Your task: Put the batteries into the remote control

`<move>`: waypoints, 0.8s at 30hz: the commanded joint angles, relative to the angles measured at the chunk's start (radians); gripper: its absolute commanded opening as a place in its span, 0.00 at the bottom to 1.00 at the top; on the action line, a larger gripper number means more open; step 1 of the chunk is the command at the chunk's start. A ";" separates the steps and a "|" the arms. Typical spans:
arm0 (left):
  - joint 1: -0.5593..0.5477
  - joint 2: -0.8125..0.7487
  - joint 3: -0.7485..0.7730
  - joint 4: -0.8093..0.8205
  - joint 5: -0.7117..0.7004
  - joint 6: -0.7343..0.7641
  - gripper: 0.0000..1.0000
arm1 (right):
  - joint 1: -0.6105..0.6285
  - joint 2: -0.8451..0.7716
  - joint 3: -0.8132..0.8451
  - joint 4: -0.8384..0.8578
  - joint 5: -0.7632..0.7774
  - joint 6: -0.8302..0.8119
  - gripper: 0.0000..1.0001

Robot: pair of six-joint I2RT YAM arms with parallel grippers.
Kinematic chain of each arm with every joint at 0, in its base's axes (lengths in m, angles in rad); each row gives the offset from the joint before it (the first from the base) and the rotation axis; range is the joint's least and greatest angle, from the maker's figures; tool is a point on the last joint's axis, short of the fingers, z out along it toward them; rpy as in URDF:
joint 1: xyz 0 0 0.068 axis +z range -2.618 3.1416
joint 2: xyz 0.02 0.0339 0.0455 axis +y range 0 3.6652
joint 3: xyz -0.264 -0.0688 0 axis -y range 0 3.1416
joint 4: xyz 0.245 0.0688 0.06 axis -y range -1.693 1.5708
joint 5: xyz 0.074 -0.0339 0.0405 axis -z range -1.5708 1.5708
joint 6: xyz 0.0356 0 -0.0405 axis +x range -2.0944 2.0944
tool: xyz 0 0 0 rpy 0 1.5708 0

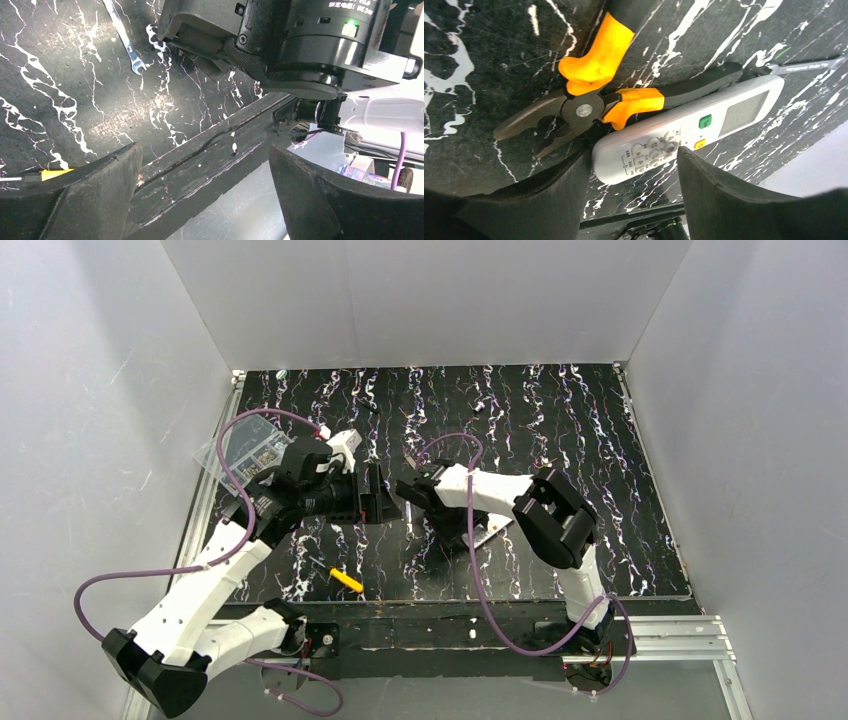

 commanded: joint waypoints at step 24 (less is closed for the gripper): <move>0.003 -0.035 0.053 -0.160 -0.142 0.196 0.98 | -0.250 -0.393 -0.046 0.339 -0.685 -0.028 0.73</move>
